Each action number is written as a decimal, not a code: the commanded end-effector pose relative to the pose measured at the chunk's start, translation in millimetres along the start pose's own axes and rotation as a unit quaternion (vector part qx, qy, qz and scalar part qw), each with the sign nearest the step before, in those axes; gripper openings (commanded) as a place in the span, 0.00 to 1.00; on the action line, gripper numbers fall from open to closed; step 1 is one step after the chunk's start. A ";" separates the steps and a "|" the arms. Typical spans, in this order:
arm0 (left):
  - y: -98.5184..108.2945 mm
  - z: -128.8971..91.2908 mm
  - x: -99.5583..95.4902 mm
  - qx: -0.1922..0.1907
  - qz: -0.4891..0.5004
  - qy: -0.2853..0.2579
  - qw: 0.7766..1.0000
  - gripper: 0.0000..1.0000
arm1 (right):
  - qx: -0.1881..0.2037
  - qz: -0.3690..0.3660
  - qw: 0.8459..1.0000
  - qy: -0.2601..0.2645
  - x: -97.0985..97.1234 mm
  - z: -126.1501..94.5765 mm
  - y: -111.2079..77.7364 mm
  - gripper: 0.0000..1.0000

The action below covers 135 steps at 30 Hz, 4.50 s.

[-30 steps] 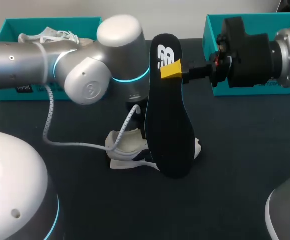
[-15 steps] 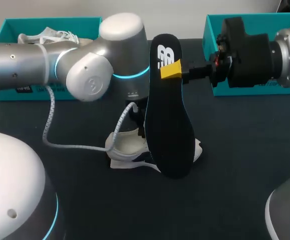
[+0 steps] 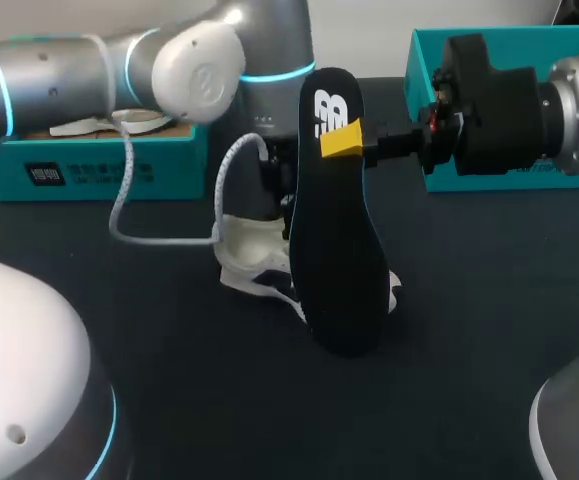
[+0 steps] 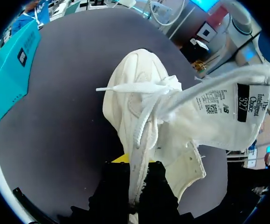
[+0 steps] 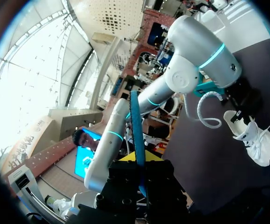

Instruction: Take the shoe out of the shoebox, open the shoe tongue, remove and reinsert the insole, then place the shoe into the shoebox

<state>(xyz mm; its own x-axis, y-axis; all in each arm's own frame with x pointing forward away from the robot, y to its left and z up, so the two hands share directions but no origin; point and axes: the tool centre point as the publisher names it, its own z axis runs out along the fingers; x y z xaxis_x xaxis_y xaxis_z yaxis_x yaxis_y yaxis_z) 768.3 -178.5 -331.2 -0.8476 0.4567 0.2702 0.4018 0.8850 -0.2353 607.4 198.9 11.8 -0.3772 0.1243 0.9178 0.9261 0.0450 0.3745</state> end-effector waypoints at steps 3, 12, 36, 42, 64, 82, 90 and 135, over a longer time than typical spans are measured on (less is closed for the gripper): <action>-6.4 -13.8 7.4 -0.075 0.099 -0.034 0.992 0.00 | 0.001 0.001 1.000 -0.001 -0.5 3.7 1.6 0.00; -6.4 -13.8 7.4 -0.075 0.099 -0.034 0.992 0.00 | 0.001 0.001 1.000 -0.001 -0.5 3.7 1.6 0.00; -15.9 -5.7 -12.7 -0.140 0.468 0.201 0.849 0.00 | 0.001 0.001 1.000 -0.001 -0.5 3.7 1.6 0.00; -23.9 1.0 -13.9 -0.163 0.509 0.199 0.822 0.00 | 0.001 0.001 1.000 -0.001 -0.5 3.7 1.6 0.00; -45.3 41.6 -20.0 -0.199 0.460 0.173 0.848 0.00 | 0.001 0.001 1.000 -0.001 -0.5 3.7 1.6 0.00; -39.6 66.5 -20.4 -0.191 0.439 0.186 0.858 0.12 | 0.001 0.001 1.000 -0.001 -0.5 3.7 1.6 0.00; -39.9 28.5 -19.8 -0.106 0.463 0.125 0.871 1.00 | 0.001 0.001 1.000 -0.001 -0.5 3.7 1.6 0.00; 28.8 -184.6 62.0 0.145 0.531 -0.402 0.732 1.00 | -0.069 0.204 0.976 0.019 -90.4 -51.4 80.7 0.00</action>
<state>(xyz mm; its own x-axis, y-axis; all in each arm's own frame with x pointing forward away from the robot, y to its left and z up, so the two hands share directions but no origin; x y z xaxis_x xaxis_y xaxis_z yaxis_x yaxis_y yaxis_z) 803.0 -134.5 -146.7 -0.0136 0.8774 -0.4796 0.9758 -0.0930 -0.1977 678.2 130.1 -32.2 0.0163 0.0634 0.9979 0.9755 -0.2198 -0.0020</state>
